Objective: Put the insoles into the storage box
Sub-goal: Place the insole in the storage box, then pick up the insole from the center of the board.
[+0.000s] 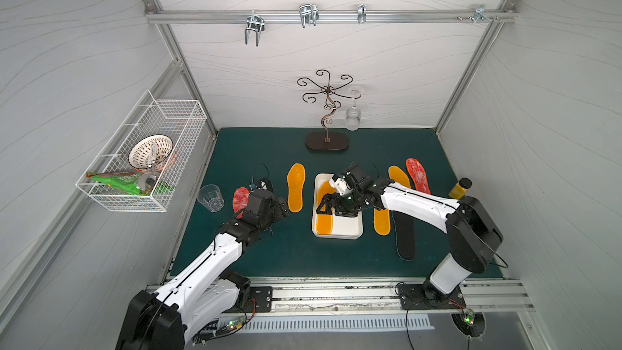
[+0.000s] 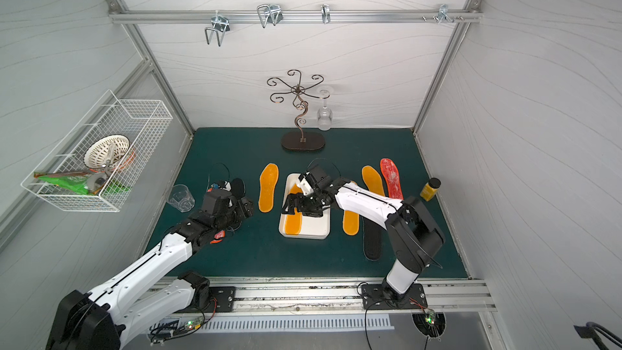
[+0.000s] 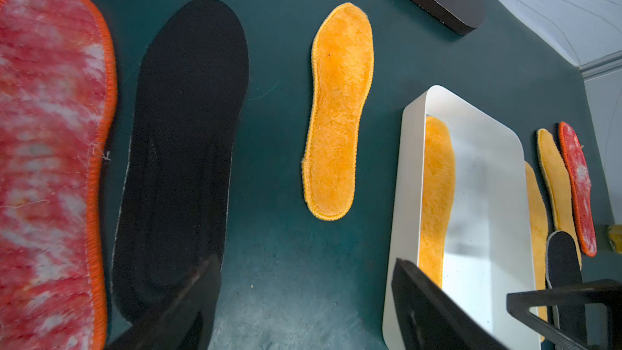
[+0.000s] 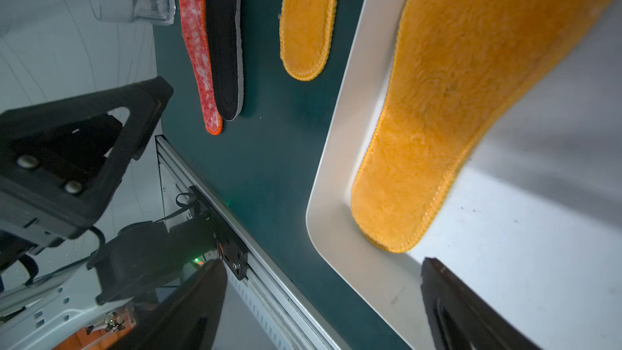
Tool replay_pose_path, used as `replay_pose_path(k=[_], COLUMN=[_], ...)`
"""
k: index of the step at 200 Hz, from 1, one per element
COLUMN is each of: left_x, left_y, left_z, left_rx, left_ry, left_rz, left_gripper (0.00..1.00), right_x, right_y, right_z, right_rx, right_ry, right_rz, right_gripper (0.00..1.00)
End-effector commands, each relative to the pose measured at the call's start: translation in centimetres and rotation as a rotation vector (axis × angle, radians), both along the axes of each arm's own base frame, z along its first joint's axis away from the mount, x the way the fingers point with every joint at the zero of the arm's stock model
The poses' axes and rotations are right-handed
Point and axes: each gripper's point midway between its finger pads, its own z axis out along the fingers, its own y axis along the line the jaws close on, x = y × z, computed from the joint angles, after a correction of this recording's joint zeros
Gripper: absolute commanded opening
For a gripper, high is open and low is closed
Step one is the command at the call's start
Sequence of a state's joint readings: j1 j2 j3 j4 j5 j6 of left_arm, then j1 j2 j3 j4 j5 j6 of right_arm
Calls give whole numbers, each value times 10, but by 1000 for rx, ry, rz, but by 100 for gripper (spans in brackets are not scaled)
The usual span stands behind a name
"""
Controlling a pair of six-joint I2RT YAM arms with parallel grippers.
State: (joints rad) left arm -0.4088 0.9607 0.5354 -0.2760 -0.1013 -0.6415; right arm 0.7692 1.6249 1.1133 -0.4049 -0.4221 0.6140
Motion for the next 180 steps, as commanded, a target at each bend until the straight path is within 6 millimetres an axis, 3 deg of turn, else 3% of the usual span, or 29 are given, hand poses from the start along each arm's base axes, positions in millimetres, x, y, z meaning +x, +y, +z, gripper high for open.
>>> replay_pose_path(k=[1,21,45,92,114,136,180], left_x=[9,8,11,13,14,14,14], left_y=[-20,-42,-81,-178,-211,-235,-257], left_z=[30,42,53,54,48,41,31], left_rx=[44,144,166,33,17,24,5], left_ry=[-57,-54,-27,3,19,46,75], left_rz=[-90,-181,-310,-541,-597,-640,-679], left_gripper=[84,82,79,71,70,69,69], right_x=[15,49,76,101,106,104,107], right_y=[-41,-95,-157,-227,-241,-242,-236], right_z=[33,39,22,-17,-33,-49,-69], right_rx=[-15,-94,-219,-290,-312,-331,-309], right_ry=[-90,-178,-168,-79,-54,-17,9], right_rz=[-40,-192,-344,-554,-592,-593,-590], right_gripper=[92,88,79,60,58,57,54])
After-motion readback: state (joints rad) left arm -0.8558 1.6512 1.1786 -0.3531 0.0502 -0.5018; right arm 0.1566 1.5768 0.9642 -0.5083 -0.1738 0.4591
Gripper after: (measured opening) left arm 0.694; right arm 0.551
